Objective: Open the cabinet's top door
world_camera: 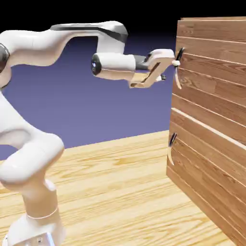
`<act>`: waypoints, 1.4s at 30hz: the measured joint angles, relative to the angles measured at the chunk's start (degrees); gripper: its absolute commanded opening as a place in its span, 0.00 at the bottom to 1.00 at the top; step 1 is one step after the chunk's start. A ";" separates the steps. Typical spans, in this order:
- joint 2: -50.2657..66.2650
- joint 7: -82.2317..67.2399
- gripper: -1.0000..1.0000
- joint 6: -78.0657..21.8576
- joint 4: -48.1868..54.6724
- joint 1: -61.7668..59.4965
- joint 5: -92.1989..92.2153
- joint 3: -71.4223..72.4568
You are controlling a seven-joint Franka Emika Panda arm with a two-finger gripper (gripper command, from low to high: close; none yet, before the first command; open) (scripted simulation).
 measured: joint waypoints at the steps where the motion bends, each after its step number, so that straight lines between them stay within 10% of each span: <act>1: -0.16 0.80 0.50 -0.03 0.57 -0.82 2.49 0.87; 19: 1.65 8.81 0.50 -1.05 14.09 -20.40 32.02 18.48; 20: 2.16 8.65 0.00 -1.13 15.07 -21.83 32.18 19.55; 42: -1.97 16.37 0.00 -11.59 -9.68 19.70 8.63 -15.64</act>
